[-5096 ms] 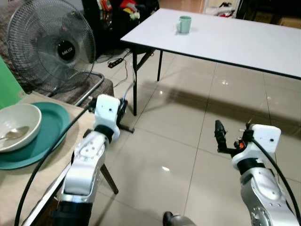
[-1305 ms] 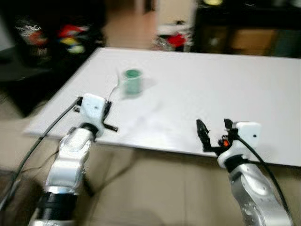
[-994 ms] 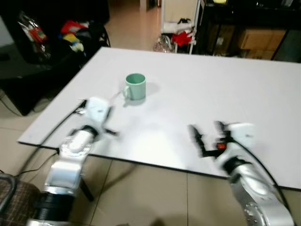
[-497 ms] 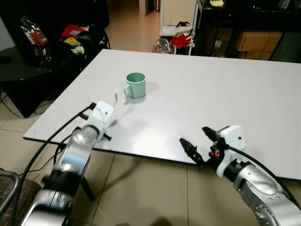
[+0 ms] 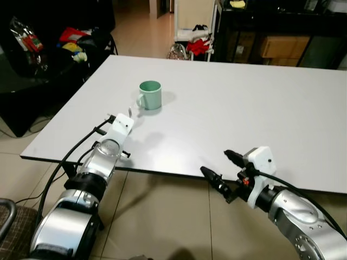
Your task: Setting the table
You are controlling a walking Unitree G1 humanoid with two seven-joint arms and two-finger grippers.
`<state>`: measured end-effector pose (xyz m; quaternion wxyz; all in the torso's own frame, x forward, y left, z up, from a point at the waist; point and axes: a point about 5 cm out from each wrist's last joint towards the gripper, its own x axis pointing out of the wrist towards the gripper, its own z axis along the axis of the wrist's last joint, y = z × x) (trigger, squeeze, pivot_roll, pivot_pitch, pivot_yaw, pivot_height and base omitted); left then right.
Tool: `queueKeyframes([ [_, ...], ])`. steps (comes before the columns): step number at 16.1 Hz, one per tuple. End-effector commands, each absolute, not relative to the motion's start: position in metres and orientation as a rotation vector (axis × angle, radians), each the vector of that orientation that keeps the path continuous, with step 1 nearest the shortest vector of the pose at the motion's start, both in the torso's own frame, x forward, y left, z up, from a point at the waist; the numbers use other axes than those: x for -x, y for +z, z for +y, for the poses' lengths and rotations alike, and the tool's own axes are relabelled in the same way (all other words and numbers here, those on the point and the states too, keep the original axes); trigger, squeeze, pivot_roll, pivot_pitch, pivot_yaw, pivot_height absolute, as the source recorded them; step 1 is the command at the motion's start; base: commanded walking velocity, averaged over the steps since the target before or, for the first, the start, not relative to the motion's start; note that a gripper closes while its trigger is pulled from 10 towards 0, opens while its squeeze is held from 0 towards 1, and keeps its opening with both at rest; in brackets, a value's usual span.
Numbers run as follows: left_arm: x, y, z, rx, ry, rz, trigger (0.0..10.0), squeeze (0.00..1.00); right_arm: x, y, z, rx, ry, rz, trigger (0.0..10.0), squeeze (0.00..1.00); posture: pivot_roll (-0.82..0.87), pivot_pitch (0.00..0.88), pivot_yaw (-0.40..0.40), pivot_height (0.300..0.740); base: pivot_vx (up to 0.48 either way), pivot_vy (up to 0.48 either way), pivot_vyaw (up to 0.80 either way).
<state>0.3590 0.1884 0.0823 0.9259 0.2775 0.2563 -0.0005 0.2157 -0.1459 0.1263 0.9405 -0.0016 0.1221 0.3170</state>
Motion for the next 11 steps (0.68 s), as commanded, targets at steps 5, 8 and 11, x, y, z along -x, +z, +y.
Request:
queueKeyframes([
  [5, -0.371, 0.091, 0.179, -0.591, 0.024, 0.468, 10.0, 0.0, -0.216, 0.133, -0.146, 0.016, 0.656, 0.23, 10.0, 0.0, -0.05, 0.0, 0.035, 0.74, 0.0, 0.0, 0.0],
  [8, -0.375, 0.094, 0.174, -0.623, 0.007, 0.456, 10.0, 0.0, -0.217, 0.135, -0.145, 0.014, 0.649, 0.225, 10.0, 0.0, -0.05, 0.0, 0.034, 0.74, 0.0, 0.0, 0.0],
  [11, -0.377, 0.097, 0.174, -0.629, 0.016, 0.456, 10.0, 0.0, -0.217, 0.136, -0.145, 0.014, 0.65, 0.224, 10.0, 0.0, -0.06, 0.0, 0.039, 0.74, 0.0, 0.0, 0.0],
])
